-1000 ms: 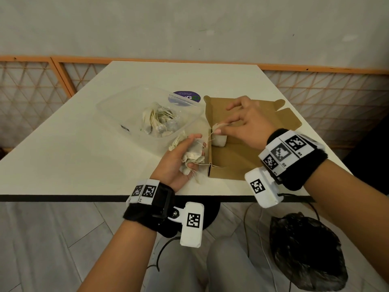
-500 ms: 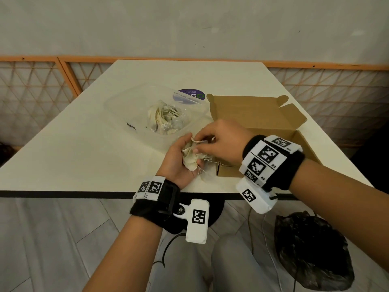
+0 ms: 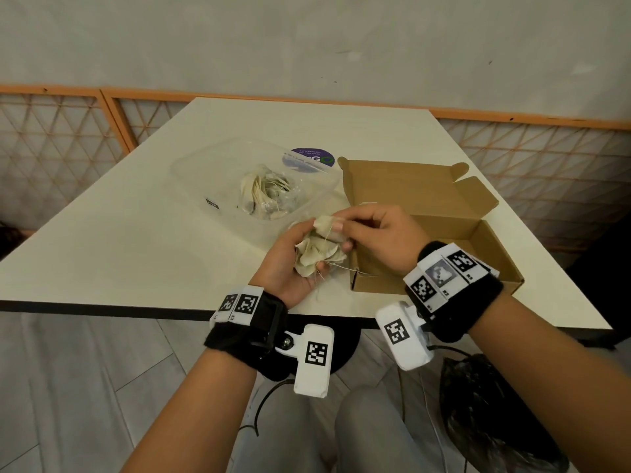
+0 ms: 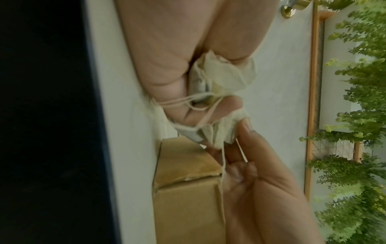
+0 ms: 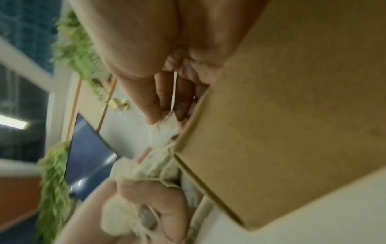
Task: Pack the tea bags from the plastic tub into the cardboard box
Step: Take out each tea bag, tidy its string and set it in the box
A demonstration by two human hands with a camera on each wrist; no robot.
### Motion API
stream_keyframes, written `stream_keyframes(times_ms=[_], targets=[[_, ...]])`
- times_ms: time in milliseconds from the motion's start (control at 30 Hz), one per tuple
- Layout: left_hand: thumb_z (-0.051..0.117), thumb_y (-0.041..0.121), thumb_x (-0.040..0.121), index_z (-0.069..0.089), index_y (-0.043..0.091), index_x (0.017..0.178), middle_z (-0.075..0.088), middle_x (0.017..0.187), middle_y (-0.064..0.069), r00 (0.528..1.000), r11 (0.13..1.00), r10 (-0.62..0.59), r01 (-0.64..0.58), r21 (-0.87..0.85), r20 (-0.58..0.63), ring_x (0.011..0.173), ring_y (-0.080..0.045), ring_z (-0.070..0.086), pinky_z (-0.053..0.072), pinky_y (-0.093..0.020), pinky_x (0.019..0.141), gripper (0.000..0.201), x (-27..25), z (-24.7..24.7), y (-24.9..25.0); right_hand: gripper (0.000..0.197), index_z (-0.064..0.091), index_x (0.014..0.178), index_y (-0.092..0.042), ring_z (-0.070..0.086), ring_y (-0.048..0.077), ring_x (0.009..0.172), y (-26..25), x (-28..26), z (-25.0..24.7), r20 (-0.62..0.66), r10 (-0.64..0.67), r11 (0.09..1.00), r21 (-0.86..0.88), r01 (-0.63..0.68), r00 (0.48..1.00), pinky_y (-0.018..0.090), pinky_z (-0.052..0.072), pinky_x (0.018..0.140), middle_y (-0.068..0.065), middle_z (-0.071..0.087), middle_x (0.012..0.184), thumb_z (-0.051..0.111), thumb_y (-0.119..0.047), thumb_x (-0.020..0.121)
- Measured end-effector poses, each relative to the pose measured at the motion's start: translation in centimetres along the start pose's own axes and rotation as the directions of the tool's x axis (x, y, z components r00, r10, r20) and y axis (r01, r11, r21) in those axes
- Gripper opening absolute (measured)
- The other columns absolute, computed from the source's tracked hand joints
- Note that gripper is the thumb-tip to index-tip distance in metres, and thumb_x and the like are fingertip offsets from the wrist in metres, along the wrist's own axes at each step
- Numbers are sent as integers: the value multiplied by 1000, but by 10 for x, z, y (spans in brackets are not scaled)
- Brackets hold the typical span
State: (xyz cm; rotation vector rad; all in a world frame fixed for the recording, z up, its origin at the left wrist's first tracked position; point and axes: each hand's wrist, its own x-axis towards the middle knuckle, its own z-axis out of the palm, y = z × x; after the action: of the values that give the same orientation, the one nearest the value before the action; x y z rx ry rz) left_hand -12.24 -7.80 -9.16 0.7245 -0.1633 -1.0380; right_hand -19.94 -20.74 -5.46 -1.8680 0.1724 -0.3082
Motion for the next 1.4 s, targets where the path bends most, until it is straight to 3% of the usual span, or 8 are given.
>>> stream_keyframes(times_ms=[100, 200, 500, 767, 900, 1033, 1233, 1400], targets=[[50, 21, 86, 53, 3, 120, 61, 91, -13, 999, 999, 40, -40, 19, 9, 66, -14, 64, 42, -14, 38, 38, 1, 0, -1, 16, 66, 97, -10, 55, 11, 61, 8, 5, -2, -85, 55, 983, 181, -39, 995, 13, 48, 56, 3, 65, 79, 55, -2, 89], [53, 22, 89, 59, 8, 107, 60, 86, -7, 998, 997, 63, -63, 38, -9, 58, -10, 60, 40, -14, 35, 24, 1, -1, -1, 17, 65, 94, -12, 49, 16, 66, 13, 8, -4, -94, 82, 959, 280, -53, 992, 14, 43, 51, 7, 63, 80, 54, -1, 89], [65, 13, 84, 57, 16, 90, 59, 73, 3, 989, 971, 137, -145, 188, 57, 49, -4, 52, 29, -10, 30, 11, 0, -4, -5, 12, 63, 92, -14, 56, -4, 56, 12, 3, -3, -146, 49, 978, 206, -18, 988, 10, 40, 49, -1, 62, 76, 56, -5, 89], [62, 6, 81, 49, 11, 102, 54, 65, -1, 991, 989, 135, -133, 67, -20, 44, -3, 52, 27, -10, 26, 25, 7, -9, -4, 18, 64, 88, -11, 65, 12, 73, 14, 4, -5, -100, 71, 945, 326, -35, 992, 25, 55, 74, 3, 68, 80, 63, 5, 79], [55, 6, 83, 52, 12, 85, 55, 64, 0, 991, 990, 127, -123, 70, -52, 42, -2, 52, 24, -9, 26, 6, 6, -6, -2, 13, 67, 79, -12, 64, 8, 74, 11, 4, -7, -170, 65, 928, 372, 3, 983, 24, 55, 72, -5, 69, 73, 62, 0, 82], [60, 9, 80, 51, 15, 86, 52, 62, 1, 989, 986, 145, -140, 93, -43, 42, -2, 49, 24, -10, 26, 11, 6, -6, -3, 22, 75, 67, -19, 64, 5, 71, 10, 3, -9, -104, 19, 902, 430, 28, 994, 22, 54, 69, -7, 71, 71, 62, -4, 78], [60, 13, 82, 56, 8, 92, 51, 50, 2, 989, 978, 143, -146, 147, 28, 34, -1, 44, 21, -10, 30, 12, 4, -5, -5, 26, 76, 68, -21, 62, 3, 93, 11, 0, -5, 19, -82, 960, 269, 74, 996, 21, 47, 94, -10, 72, 82, 64, 1, 76], [60, 18, 84, 52, 7, 104, 51, 55, 2, 991, 977, 136, -137, 165, 19, 39, -1, 47, 23, -9, 29, 24, 4, -4, -4, 17, 72, 75, -10, 67, 8, 80, 14, 1, -4, -80, -48, 952, 299, 70, 996, 18, 52, 82, -3, 73, 75, 65, 5, 77]])
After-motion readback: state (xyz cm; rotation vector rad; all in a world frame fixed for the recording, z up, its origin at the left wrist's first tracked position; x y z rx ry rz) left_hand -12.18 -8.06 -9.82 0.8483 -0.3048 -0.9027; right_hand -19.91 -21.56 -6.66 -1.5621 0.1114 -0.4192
